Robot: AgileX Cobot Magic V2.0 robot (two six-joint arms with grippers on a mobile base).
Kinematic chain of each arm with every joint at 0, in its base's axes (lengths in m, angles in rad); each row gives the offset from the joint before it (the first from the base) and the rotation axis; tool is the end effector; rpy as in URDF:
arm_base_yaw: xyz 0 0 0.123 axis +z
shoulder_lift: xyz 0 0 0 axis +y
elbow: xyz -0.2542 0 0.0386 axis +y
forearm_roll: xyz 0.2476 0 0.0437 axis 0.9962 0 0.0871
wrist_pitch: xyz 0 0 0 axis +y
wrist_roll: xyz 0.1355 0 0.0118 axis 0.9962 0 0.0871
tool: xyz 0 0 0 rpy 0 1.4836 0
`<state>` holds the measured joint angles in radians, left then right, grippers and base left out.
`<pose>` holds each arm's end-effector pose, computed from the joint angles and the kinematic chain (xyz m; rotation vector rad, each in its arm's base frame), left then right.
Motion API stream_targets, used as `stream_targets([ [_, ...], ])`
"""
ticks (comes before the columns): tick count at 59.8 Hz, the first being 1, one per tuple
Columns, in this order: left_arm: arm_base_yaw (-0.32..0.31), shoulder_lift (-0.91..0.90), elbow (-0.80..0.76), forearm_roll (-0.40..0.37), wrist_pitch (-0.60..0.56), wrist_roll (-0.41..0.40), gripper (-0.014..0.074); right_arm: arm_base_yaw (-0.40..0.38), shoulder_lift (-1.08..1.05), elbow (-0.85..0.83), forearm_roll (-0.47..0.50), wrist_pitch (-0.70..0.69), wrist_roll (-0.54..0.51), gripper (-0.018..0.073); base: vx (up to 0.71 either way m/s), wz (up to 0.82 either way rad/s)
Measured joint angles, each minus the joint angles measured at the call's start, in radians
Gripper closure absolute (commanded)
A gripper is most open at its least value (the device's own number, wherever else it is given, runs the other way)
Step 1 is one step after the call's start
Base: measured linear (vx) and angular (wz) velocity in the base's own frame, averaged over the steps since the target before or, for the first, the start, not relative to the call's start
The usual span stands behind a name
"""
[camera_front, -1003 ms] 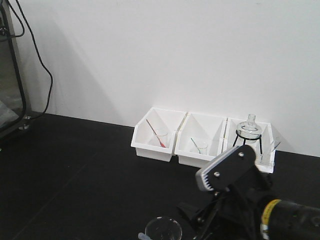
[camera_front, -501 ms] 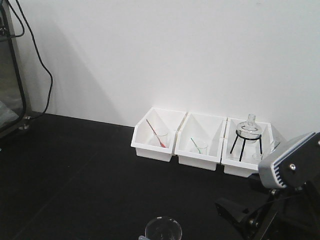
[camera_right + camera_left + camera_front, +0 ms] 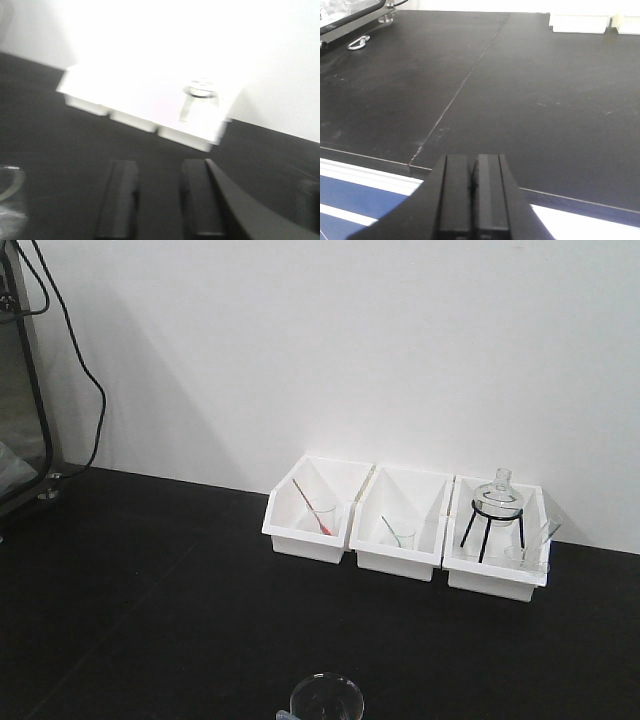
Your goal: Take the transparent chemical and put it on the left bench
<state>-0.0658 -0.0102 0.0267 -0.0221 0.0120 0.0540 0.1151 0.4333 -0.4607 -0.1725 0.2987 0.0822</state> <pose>0.1292 -0.0086 0.2065 0.0741 1.5103 -0.0274 0.1651 0.0122 0.2909 -0.1362 1.7452 -0.0206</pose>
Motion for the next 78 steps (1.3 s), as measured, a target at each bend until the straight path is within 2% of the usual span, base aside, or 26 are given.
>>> stream_targets([
  [4, 0.000, 0.000, 0.000, 0.000, 0.000, 0.000, 0.0600, -0.061, -0.095, 0.080, 0.003, 0.000, 0.000, 0.0484, 0.00, 0.00],
  [10, 0.000, 0.000, 0.000, 0.000, 0.000, 0.000, 0.0600, -0.087, -0.227, 0.219, 0.008, -0.001, 0.000, 0.0574, 0.00, 0.00],
  [17, 0.000, 0.000, 0.000, 0.000, 0.000, 0.000, 0.0600, -0.089, -0.393, 0.370, 0.036, 0.000, 0.000, 0.0569, 0.00, 0.00],
  [24, 0.000, 0.000, 0.000, 0.000, 0.000, 0.000, 0.0600, -0.091, -0.441, 0.479, 0.070, -0.043, 0.000, 0.0566, 0.00, 0.00],
  [36, 0.000, 0.000, 0.000, 0.000, 0.000, 0.000, 0.0600, -0.091, -0.443, 0.492, 0.115, -0.065, 0.000, 0.0566, 0.00, 0.00],
  [78, 0.000, 0.000, 0.000, 0.000, 0.000, 0.000, 0.0600, -0.091, -0.443, 0.492, 0.121, -0.069, 0.000, 0.0566, 0.00, 0.00],
])
